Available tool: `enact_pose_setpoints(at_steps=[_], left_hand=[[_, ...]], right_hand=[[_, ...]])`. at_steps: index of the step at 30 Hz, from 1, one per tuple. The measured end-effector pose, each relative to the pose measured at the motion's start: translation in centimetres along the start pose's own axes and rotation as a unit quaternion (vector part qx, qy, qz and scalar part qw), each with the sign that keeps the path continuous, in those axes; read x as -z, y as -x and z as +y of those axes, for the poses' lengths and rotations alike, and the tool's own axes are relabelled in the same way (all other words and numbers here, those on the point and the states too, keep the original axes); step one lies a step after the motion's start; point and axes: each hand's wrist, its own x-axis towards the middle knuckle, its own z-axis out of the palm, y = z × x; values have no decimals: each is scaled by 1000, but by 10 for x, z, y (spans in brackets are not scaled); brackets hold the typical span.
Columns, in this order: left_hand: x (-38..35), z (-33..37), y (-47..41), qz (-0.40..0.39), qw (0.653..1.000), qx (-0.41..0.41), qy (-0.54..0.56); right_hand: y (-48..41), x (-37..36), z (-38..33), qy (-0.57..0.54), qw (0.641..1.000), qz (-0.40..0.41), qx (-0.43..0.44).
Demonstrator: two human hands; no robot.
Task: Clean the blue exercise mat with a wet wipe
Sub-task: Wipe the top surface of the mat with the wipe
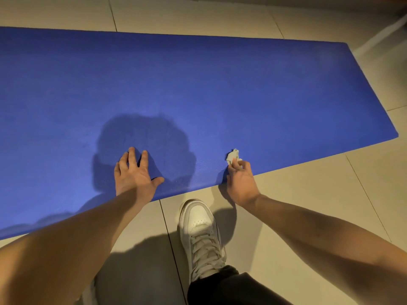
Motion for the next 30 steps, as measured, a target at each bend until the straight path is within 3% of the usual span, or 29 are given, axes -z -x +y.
enact_pose_setpoints(at_steps=[4, 11, 21, 30], left_hand=[[-5, -3, -1, 0, 1000, -3, 5], [-6, -4, -2, -2, 1000, -6, 0], [2, -3, 3, -32, 999, -6, -4], [0, -3, 0, -39, 999, -5, -7]], right_hand=[[1, -6, 17, -208, 973, 86, -45], [-11, 1, 53, -236, 964, 56, -113], [-13, 10, 6, -281, 960, -13, 10], [-32, 28, -66, -244, 947, -52, 201]])
